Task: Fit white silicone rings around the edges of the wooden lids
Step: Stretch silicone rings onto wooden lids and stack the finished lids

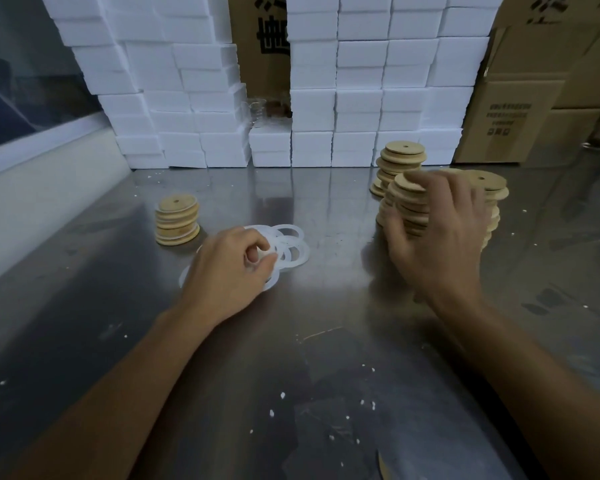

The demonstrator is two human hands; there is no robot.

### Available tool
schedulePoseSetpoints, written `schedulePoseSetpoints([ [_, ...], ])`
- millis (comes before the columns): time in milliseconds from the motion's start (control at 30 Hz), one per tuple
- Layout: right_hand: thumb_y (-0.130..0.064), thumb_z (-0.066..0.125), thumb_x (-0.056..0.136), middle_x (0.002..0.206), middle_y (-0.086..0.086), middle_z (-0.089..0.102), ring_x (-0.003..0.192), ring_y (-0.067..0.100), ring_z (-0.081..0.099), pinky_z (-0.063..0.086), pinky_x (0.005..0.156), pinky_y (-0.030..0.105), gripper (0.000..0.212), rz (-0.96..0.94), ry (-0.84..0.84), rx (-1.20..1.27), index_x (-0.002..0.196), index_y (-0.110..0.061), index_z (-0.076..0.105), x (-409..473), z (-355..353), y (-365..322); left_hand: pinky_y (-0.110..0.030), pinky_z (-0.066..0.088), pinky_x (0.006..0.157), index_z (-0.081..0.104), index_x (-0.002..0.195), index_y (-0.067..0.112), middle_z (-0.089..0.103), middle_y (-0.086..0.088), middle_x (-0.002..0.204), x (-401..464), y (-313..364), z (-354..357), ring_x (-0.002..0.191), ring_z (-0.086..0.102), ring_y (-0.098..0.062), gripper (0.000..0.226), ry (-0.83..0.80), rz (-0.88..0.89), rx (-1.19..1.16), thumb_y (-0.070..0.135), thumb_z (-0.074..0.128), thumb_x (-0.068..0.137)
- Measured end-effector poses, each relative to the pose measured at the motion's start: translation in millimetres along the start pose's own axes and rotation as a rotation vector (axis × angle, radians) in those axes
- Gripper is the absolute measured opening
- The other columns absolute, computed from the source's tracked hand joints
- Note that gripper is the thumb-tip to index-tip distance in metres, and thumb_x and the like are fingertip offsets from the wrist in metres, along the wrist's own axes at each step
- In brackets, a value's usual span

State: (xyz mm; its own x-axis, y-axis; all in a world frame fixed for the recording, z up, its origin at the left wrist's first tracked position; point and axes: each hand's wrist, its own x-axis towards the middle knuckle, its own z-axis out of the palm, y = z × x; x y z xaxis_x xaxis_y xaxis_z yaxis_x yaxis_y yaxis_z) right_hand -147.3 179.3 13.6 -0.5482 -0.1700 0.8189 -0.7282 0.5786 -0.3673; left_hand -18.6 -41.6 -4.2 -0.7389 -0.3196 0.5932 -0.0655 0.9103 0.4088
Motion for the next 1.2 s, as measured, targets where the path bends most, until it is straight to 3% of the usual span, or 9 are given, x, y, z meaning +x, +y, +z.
schedulePoseSetpoints([
  [67,-0.031,0.068,0.085,0.145,0.004,0.046,0.135,0.029,0.038,0.023,0.106,0.045,0.06,0.038,-0.133,-0.104,0.14,-0.019,0.048,2,-3,7,-0.039,0.051,0.076,0.074,0.095,0.018,0.063,0.004,0.085,-2,2,2,0.078,0.057,-0.016,0.025,-0.086,-0.014,0.052,0.035,0.078,0.077],
  [167,-0.03,0.066,0.084,0.151,-0.002,0.041,0.14,0.025,0.032,0.015,0.108,0.046,0.065,0.019,-0.243,-0.204,0.144,-0.024,0.042,3,-2,12,-0.037,0.049,0.084,0.076,0.1,0.019,0.066,0.002,0.1,-2,3,1,0.089,0.056,-0.014,0.033,-0.142,-0.031,0.104,0.043,0.077,0.078],
  [333,-0.01,0.061,0.081,0.131,-0.002,0.06,0.121,0.031,0.047,0.023,0.1,0.048,0.04,0.025,-0.074,-0.113,0.12,-0.02,0.063,4,-3,11,-0.032,0.044,0.08,0.076,0.093,0.02,0.064,0.004,0.094,-2,7,1,0.086,0.054,-0.013,0.024,-0.143,-0.059,0.098,0.039,0.077,0.079],
  [533,0.003,0.063,0.08,0.117,0.006,0.067,0.105,0.035,0.056,0.039,0.088,0.046,0.035,-0.163,0.064,0.111,0.112,-0.009,0.069,4,-8,-3,-0.033,0.043,0.079,0.073,0.08,0.018,0.063,0.004,0.086,-1,12,0,0.083,0.053,-0.012,0.006,-0.155,-0.056,0.067,0.021,0.073,0.085],
  [733,-0.013,0.065,0.094,0.102,-0.001,0.061,0.072,0.008,0.052,0.046,0.064,0.025,0.024,-0.239,-0.184,0.413,0.119,-0.011,0.064,-16,0,-39,-0.037,0.045,0.079,0.067,0.081,0.011,0.06,0.002,0.086,-1,13,-2,0.085,0.054,-0.018,0.011,-0.121,0.005,0.061,0.013,0.064,0.091],
  [900,0.001,0.066,0.081,0.101,0.0,0.066,0.083,0.011,0.065,0.052,0.069,0.021,0.026,-0.006,-0.286,0.632,0.104,-0.012,0.07,-28,9,-44,-0.035,0.041,0.066,0.059,0.084,0.008,0.059,-0.001,0.079,3,21,-10,0.071,0.052,-0.02,0.013,0.049,0.205,0.035,0.014,0.052,0.093],
  [1033,-0.019,0.057,0.077,0.104,0.005,0.068,0.095,0.017,0.067,0.056,0.081,0.037,0.026,0.366,-0.363,0.86,0.095,-0.01,0.073,-25,10,-40,-0.012,0.039,0.062,0.056,0.081,0.018,0.057,0.012,0.068,-2,36,-7,0.065,0.056,-0.005,0.017,0.117,0.066,-0.273,0.01,0.054,0.095],
  [1133,-0.045,0.054,0.082,0.102,-0.003,0.068,0.099,0.011,0.064,0.053,0.085,0.036,0.037,0.343,-0.37,0.821,0.09,-0.014,0.075,-24,8,-37,-0.019,0.049,0.066,0.06,0.077,0.019,0.064,0.011,0.066,-1,46,-5,0.068,0.06,-0.004,0.024,0.035,-0.232,-0.661,0.006,0.055,0.096],
  [1200,-0.053,0.05,0.085,0.1,-0.006,0.067,0.1,0.01,0.062,0.051,0.086,0.034,0.044,0.24,-0.383,0.744,0.089,-0.016,0.075,-26,8,-37,-0.032,0.053,0.075,0.064,0.08,0.018,0.068,0.004,0.076,-2,50,-4,0.078,0.063,-0.015,0.02,-0.042,-0.419,-0.84,0.013,0.055,0.098],
])
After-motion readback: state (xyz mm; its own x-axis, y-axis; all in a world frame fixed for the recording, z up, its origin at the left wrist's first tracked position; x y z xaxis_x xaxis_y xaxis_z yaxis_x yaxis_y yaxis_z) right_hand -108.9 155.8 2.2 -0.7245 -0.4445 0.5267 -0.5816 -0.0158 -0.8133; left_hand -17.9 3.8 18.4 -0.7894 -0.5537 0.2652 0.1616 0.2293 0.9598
